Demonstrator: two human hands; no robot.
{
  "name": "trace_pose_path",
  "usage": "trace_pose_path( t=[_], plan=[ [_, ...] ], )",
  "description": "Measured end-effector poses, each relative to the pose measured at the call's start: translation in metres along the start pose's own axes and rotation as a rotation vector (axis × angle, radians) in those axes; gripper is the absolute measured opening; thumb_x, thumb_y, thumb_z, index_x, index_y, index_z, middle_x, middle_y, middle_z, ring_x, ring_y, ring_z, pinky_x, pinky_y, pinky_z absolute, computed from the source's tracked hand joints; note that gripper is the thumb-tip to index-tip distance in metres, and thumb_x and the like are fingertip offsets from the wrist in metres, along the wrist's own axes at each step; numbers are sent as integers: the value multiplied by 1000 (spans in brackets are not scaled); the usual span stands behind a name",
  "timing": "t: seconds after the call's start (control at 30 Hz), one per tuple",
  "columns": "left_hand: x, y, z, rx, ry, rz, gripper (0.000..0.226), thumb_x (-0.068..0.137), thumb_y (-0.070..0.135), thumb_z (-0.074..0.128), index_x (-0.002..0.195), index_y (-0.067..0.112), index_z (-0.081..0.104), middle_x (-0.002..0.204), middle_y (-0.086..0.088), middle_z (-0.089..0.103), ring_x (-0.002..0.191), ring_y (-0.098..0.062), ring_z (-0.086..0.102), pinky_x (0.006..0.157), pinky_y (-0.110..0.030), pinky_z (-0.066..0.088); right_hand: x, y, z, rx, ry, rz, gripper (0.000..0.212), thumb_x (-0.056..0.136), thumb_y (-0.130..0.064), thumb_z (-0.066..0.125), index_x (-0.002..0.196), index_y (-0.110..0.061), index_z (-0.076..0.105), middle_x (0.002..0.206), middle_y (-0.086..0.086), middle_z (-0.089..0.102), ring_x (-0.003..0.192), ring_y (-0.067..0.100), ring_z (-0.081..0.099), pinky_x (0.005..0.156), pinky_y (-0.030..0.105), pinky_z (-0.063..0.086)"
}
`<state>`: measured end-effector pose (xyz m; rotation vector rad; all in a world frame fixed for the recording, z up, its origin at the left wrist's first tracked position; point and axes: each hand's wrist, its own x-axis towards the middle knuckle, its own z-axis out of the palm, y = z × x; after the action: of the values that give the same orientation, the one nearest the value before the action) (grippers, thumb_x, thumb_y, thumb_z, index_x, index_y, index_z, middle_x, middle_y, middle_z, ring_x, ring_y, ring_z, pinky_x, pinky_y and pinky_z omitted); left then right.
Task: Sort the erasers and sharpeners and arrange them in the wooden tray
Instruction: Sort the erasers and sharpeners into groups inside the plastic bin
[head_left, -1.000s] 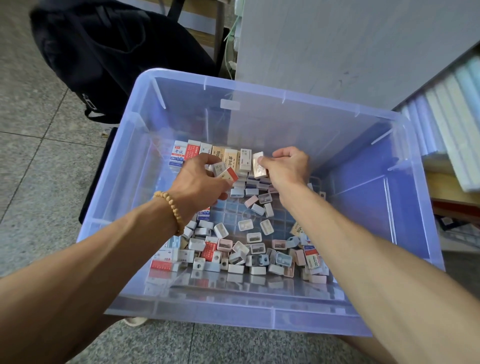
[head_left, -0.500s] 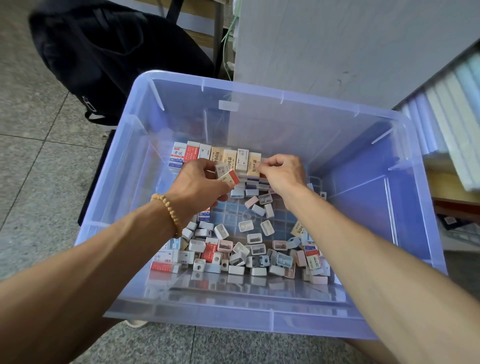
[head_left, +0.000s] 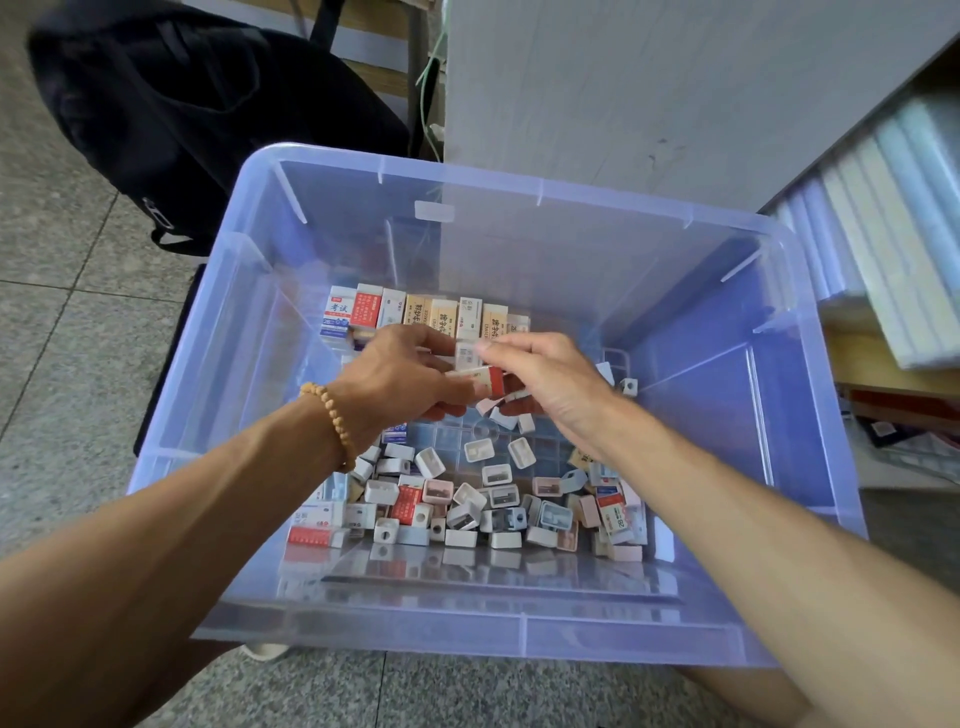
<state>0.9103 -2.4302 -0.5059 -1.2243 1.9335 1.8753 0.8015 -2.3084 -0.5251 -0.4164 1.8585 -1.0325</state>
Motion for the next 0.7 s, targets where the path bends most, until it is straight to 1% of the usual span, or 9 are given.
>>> trace_pose_path(
  t=[0.07,0.17,0.27,0.37,0.4,0.5,0.57,0.63,0.7],
  plan=[
    [0,1,4,40,-17,24,39,72,8,83,102,10,59,84,-6,74,66,-13,70,59,-23,57,0,-1,-1,-1,35,-30,15,86,-31,75,92,-17,79,101,-2,75,95,14,69,85,35,57],
    [1,3,9,122,7,64,28,72,8,84,95,8,66,78,-6,74,64,-11,70,56,-19,55,1,4,-7,105,40,25,11,87,-21,75,94,-13,78,94,5,76,81,15,70,76,30,59],
    [2,2,10,127,19,63,16,75,8,82,85,9,69,78,-10,74,69,-16,73,61,-21,59,5,12,-12,174,132,80,11,93,-18,69,99,-12,75,93,16,75,75,17,69,68,31,59],
    [5,-2,10,107,45,28,14,77,8,80,84,9,67,80,-10,73,71,-18,74,66,-25,61,19,11,-22,83,361,101,12,97,-15,63,101,-10,73,85,8,72,65,10,64,61,22,59],
    [6,-3,9,86,63,14,13,79,7,78,84,9,67,80,-11,72,71,-19,74,69,-28,62,23,8,-25,47,402,98,11,98,-14,61,99,-11,72,82,5,70,60,8,61,54,17,55],
    [9,-4,4,-18,112,-40,9,86,5,72,91,2,66,82,-14,73,73,-22,75,78,-38,61,34,5,-28,-75,401,71,18,100,-12,56,89,-18,69,84,2,68,54,3,58,42,12,44],
    [9,-5,1,-57,128,-68,9,86,7,72,91,3,66,86,-14,74,72,-20,74,75,-36,62,42,6,-22,-151,409,51,21,97,-14,62,79,-23,68,91,2,73,65,8,65,51,18,53],
    [9,-7,-1,-73,147,-93,7,85,6,73,89,6,67,87,-11,74,71,-17,74,64,-28,61,52,9,-17,-178,467,36,25,89,-18,72,67,-26,62,95,2,76,81,16,71,72,33,62],
    [9,-8,-3,-85,160,-113,8,83,5,74,88,7,68,88,-11,74,73,-17,73,56,-23,56,57,10,-15,-164,507,40,25,84,-22,78,67,-27,61,90,1,76,80,19,73,76,41,62]
  ],
)
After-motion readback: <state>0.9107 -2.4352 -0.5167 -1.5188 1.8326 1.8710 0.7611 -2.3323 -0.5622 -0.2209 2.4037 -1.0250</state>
